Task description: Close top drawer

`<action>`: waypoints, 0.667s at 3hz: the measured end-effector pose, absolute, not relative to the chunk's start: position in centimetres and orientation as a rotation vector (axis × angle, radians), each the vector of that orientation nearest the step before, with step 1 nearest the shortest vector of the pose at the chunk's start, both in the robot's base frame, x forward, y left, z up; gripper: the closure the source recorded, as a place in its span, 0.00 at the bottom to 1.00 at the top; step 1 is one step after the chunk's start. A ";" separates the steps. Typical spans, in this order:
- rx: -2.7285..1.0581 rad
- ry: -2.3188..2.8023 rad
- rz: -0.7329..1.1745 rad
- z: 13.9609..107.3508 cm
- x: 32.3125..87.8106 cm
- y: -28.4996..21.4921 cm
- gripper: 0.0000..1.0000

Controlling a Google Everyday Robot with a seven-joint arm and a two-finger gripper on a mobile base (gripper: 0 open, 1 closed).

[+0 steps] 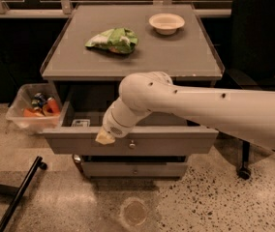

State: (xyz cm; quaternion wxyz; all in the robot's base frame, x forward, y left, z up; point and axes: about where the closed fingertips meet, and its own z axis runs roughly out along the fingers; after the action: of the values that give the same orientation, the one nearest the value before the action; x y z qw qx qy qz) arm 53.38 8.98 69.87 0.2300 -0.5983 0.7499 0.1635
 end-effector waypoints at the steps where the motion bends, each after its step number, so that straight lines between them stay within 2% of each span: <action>1: -1.710 2.053 0.520 67.7 53.8 10.6 1.00; 2: -1.746 2.048 0.518 66.5 55.1 11.4 0.81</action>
Offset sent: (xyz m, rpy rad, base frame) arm 0.0351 0.0306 -0.0479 -0.0321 0.0589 0.1039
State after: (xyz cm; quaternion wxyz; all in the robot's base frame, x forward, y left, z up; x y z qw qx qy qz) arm 55.09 11.38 66.47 0.1990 -0.6242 0.7324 0.1850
